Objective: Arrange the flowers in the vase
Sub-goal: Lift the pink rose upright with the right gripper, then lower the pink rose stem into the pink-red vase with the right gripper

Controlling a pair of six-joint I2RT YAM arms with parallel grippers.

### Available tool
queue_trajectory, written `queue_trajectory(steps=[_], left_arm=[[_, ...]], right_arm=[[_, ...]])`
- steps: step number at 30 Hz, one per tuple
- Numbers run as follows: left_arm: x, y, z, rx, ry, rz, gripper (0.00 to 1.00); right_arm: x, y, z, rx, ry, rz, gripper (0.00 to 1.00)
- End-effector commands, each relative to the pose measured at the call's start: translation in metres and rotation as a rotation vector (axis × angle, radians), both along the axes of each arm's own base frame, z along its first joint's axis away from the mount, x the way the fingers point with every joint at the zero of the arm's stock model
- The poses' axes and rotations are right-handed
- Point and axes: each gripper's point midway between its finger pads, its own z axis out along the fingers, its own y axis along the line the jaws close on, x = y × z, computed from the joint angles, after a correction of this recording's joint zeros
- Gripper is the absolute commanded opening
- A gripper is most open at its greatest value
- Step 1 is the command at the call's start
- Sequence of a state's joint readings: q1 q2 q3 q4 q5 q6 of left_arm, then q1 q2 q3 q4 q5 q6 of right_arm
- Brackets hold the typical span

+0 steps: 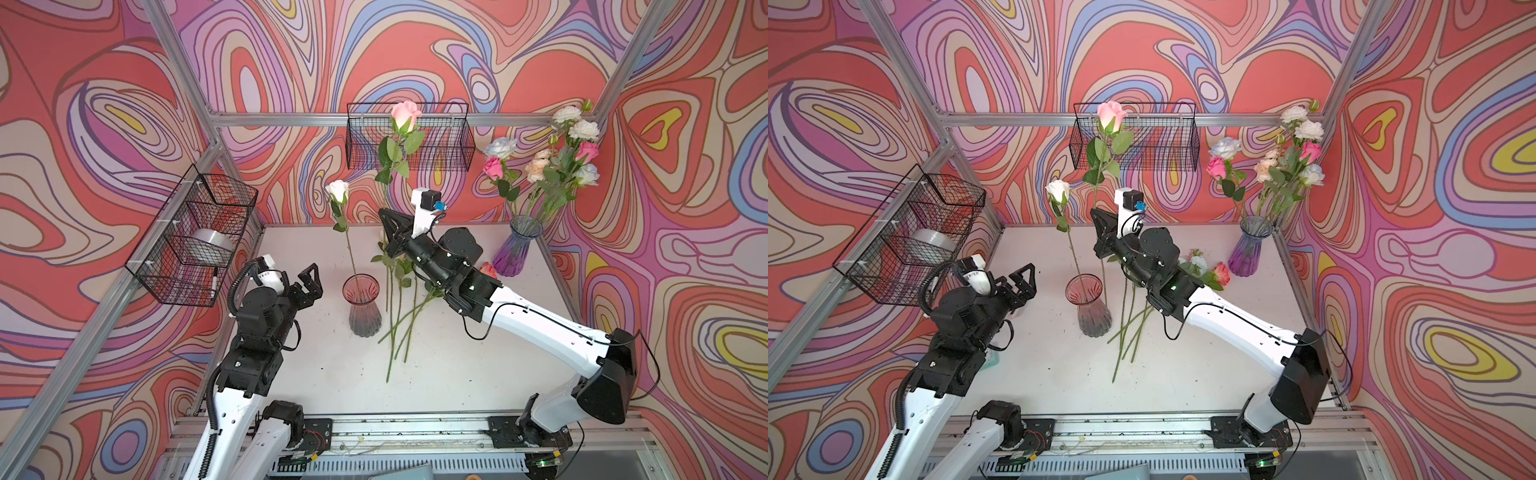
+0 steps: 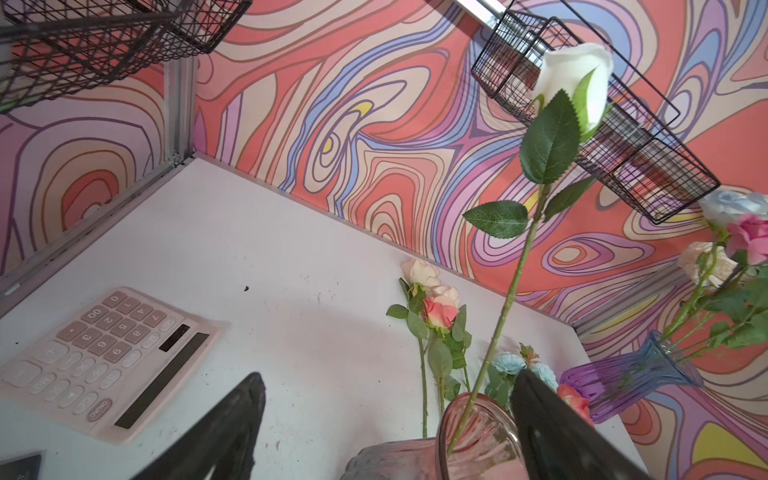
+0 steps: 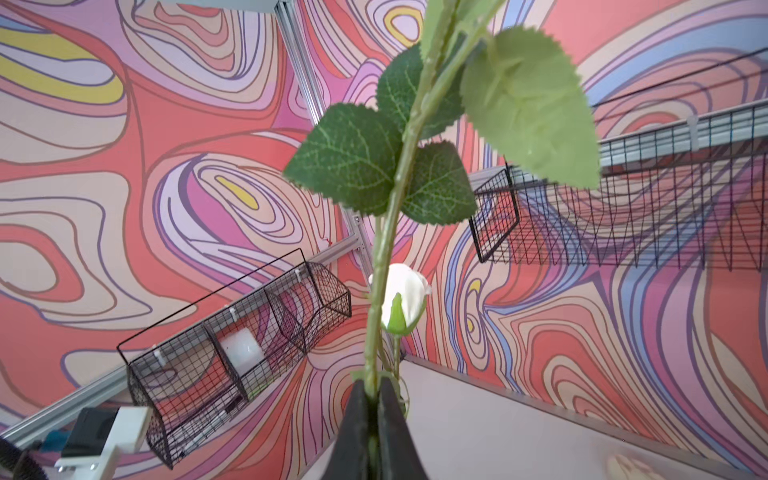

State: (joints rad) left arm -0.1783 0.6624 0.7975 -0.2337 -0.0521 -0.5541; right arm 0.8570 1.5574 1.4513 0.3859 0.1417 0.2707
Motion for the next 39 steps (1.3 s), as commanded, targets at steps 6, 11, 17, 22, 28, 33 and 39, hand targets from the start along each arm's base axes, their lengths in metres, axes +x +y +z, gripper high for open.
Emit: queue_trajectory(steps=[6,11,17,22,28,33,39], left_arm=[[-0.005,-0.019,0.022,-0.035,-0.101,-0.117,0.93],[-0.007,-0.018,0.024,-0.034,-0.109,-0.117,0.93],[-0.006,-0.021,0.023,-0.037,-0.105,-0.130,0.93],[-0.005,-0.023,0.023,-0.041,-0.103,-0.140,0.93],[-0.003,-0.025,0.021,-0.045,-0.095,-0.148,0.93],[-0.001,-0.025,0.018,-0.048,-0.086,-0.149,0.92],[0.001,-0.029,0.015,-0.054,-0.077,-0.168,0.92]], right_arm=[[0.032,0.016,0.021,0.106,-0.063,-0.077,0.00],[0.052,0.039,-0.030,0.033,-0.004,-0.083,0.00],[0.054,0.047,-0.089,-0.021,0.090,-0.062,0.00],[0.037,0.058,-0.145,-0.102,0.229,-0.011,0.09],[0.013,0.058,-0.178,-0.235,0.326,0.001,0.24],[-0.007,0.047,-0.172,-0.242,0.335,0.016,0.26],[-0.023,0.030,-0.164,-0.268,0.355,0.014,0.30]])
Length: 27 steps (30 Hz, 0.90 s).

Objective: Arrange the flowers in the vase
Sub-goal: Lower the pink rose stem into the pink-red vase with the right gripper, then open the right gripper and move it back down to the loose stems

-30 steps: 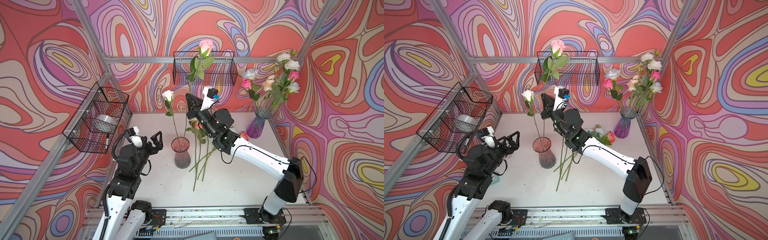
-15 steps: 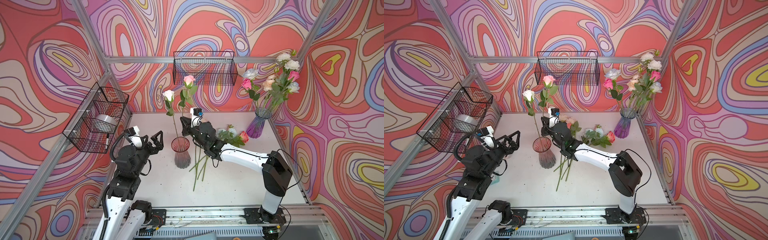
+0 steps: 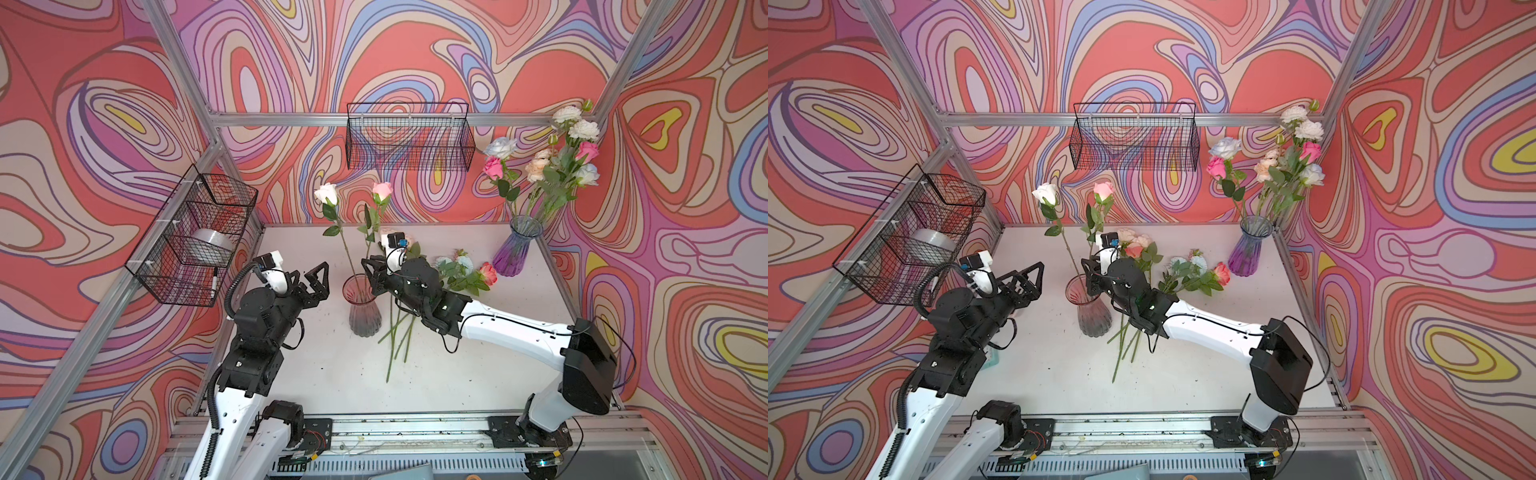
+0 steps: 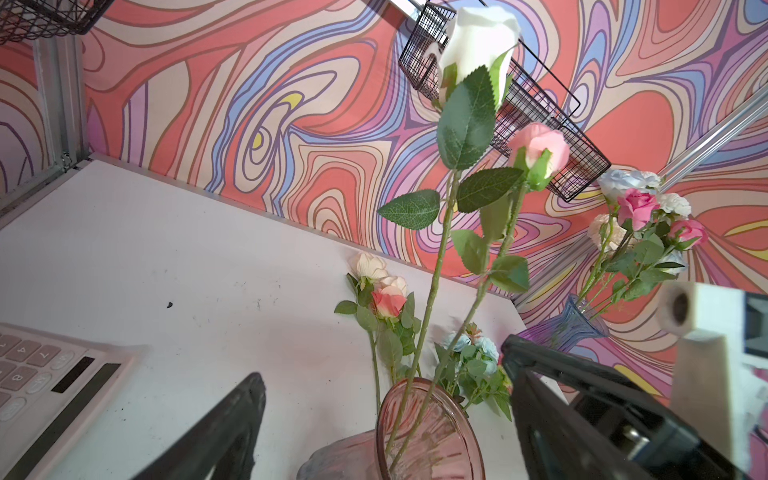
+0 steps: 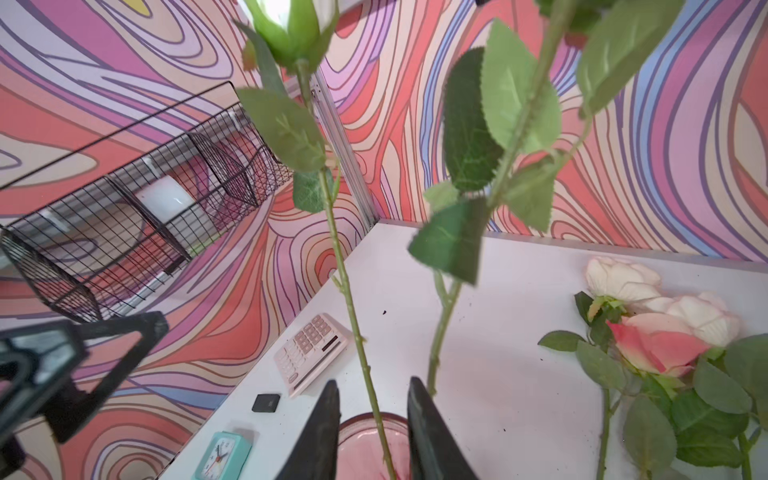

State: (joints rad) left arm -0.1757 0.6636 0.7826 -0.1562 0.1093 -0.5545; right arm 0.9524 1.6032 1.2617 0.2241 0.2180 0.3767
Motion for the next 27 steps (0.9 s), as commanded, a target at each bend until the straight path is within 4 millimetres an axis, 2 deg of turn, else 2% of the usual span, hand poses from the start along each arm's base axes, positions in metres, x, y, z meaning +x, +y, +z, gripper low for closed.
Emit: queue_trajectory(steps=[1,3,6,9,12,14,16,18,24,27], left_arm=[[0.001,-0.003,0.005,-0.021,-0.022,-0.019,0.93],[0.001,-0.004,0.005,-0.020,-0.025,-0.027,0.92],[0.000,-0.010,0.007,-0.025,-0.037,-0.060,0.92],[-0.004,-0.026,0.015,-0.029,-0.071,-0.158,0.89],[-0.014,-0.053,0.027,-0.036,-0.120,-0.330,0.87],[-0.023,-0.072,0.035,-0.061,-0.149,-0.464,0.85],[-0.030,-0.087,0.040,-0.090,-0.164,-0.570,0.83],[-0.035,-0.099,0.040,-0.110,-0.155,-0.646,0.81],[-0.036,-0.129,0.024,-0.130,-0.045,-0.783,0.78],[-0.038,-0.134,0.021,-0.121,-0.032,-0.800,0.78]], right_arm=[[-0.009,-0.016,-0.008,-0.045,0.036,-0.029,0.31],[-0.012,-0.031,-0.006,-0.045,0.044,-0.072,0.33],[-0.012,-0.068,-0.001,-0.060,0.047,-0.197,0.36],[-0.003,-0.108,-0.011,-0.102,0.087,-0.326,0.37],[0.022,-0.156,-0.054,-0.082,0.278,-0.392,0.33],[0.037,-0.178,-0.086,-0.045,0.394,-0.372,0.31],[0.050,-0.188,-0.111,-0.074,0.464,-0.361,0.30],[0.063,-0.189,-0.135,-0.105,0.534,-0.331,0.29],[0.103,-0.166,-0.199,-0.185,0.682,-0.237,0.31],[0.117,-0.150,-0.226,-0.201,0.730,-0.192,0.31]])
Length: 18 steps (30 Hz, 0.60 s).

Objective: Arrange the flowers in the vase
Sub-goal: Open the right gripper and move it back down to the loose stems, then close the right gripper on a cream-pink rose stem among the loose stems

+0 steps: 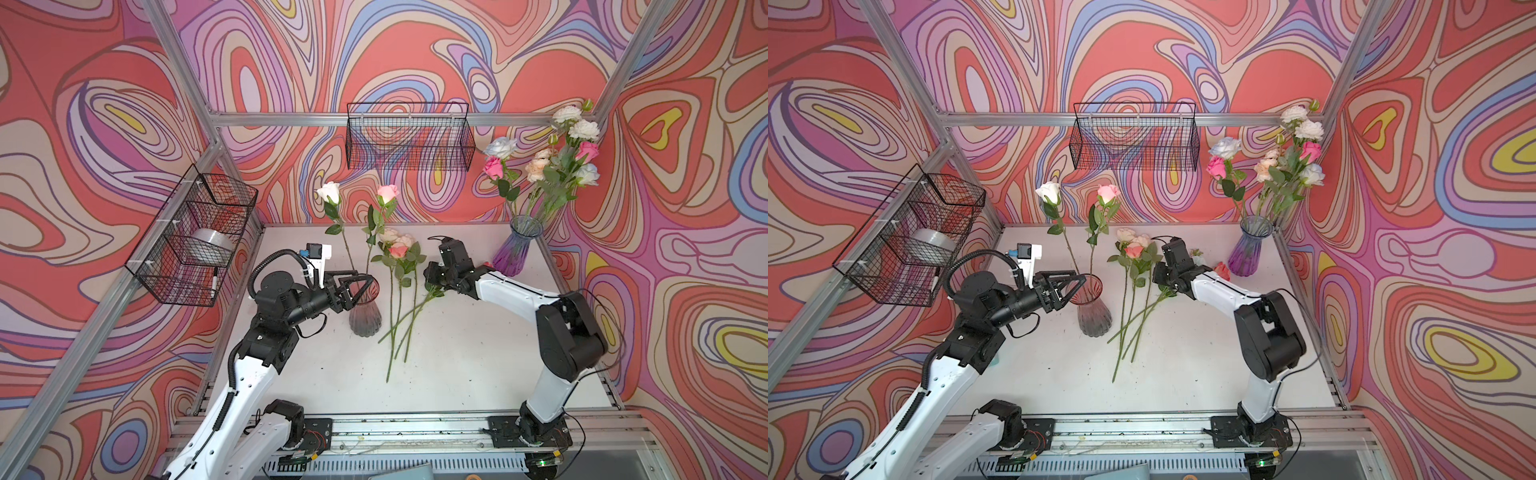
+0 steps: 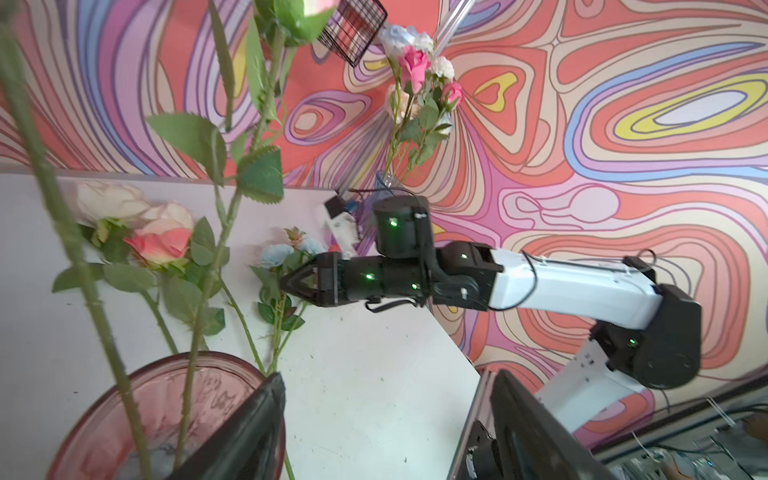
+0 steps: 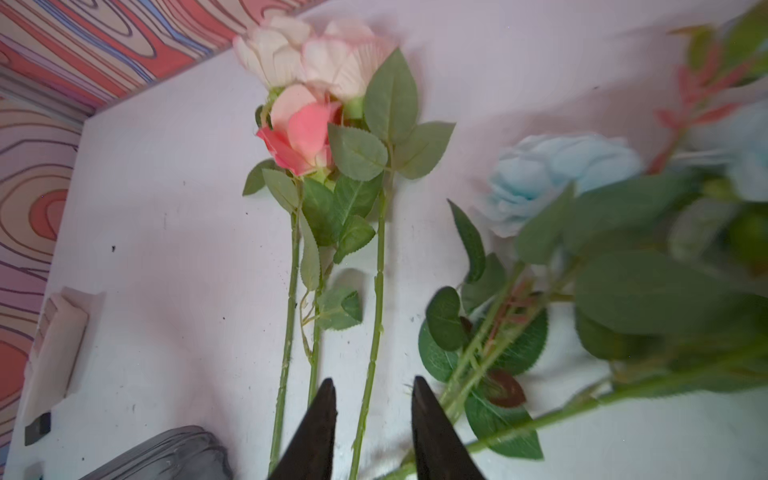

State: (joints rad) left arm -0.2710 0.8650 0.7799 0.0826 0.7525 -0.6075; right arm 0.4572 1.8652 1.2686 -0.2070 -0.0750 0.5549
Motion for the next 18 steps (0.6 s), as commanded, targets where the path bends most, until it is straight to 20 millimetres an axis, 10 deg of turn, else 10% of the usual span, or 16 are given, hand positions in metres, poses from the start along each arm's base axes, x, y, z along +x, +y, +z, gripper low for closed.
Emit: queue_trajectory(steps=[1,18], left_arm=[[-0.013,-0.006,0.020,-0.016,-0.049,-0.062,0.79],[-0.012,-0.001,0.020,0.007,-0.080,-0.022,0.80]], right_arm=[[0.006,0.022,-0.012,0.044,0.055,0.087,0.31],[0.020,0.025,-0.076,0.008,0.156,0.047,0.11]])
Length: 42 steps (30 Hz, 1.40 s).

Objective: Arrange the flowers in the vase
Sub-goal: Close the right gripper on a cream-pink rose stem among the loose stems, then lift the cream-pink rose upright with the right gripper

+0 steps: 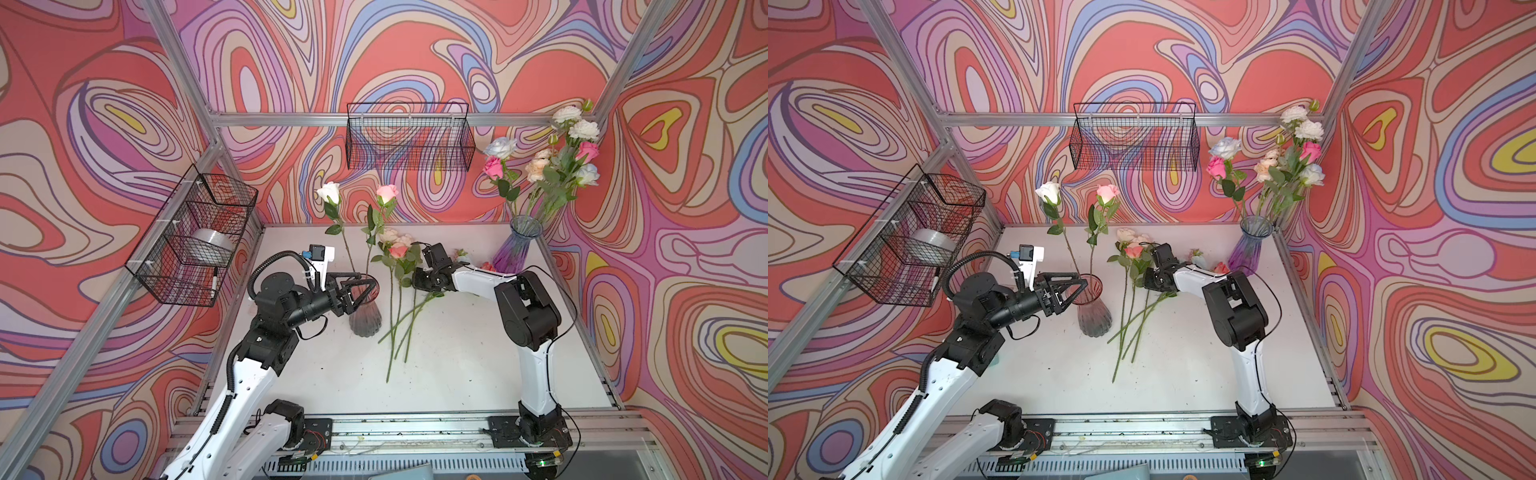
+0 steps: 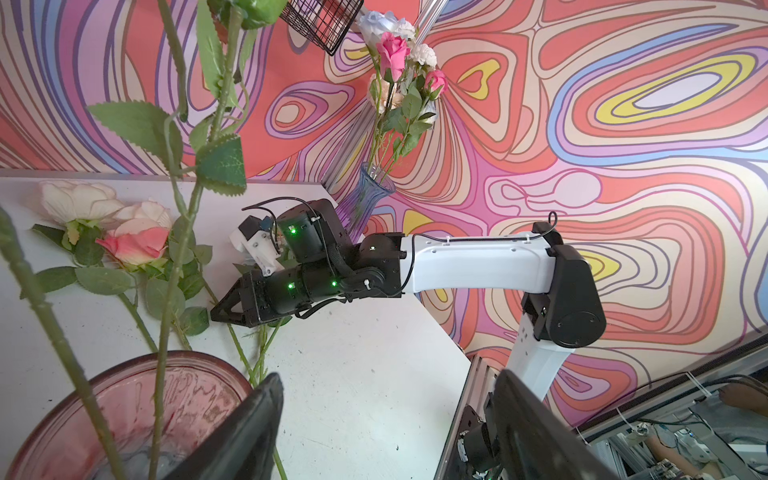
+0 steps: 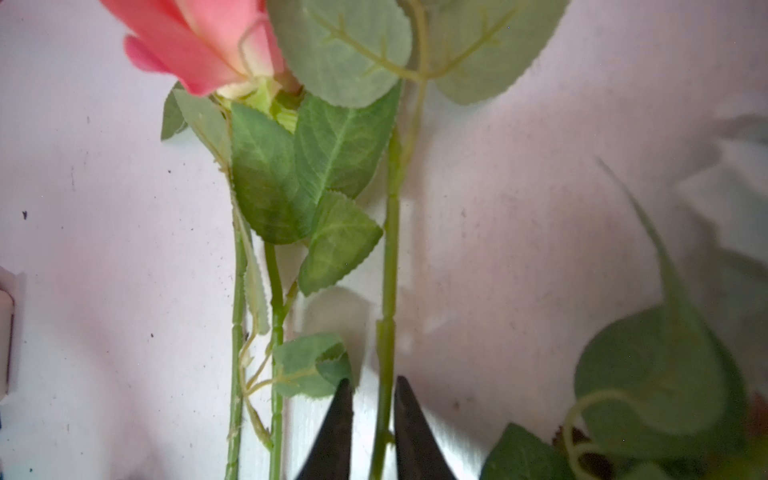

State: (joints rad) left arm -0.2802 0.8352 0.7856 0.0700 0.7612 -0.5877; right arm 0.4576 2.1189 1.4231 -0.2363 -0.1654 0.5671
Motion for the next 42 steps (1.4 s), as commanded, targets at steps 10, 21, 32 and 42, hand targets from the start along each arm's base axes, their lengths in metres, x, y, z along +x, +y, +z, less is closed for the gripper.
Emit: queue_trajectory(steps=[10,21,32,42], left_arm=[[0.000,0.001,0.009,0.013,-0.039,0.010,0.81],[-0.002,0.003,0.011,0.013,-0.051,0.021,0.81],[0.003,0.011,0.010,0.030,-0.061,0.086,0.83],[0.016,0.047,0.005,0.112,-0.079,0.327,0.89]], right_arm=[[0.012,-0.002,0.058,0.121,-0.143,-0.095,0.01],[-0.007,-0.025,0.114,0.136,-0.258,-0.154,0.00],[-0.050,-0.046,0.156,0.192,-0.341,-0.160,0.00],[-0.095,-0.065,0.221,0.219,-0.476,-0.109,0.00]])
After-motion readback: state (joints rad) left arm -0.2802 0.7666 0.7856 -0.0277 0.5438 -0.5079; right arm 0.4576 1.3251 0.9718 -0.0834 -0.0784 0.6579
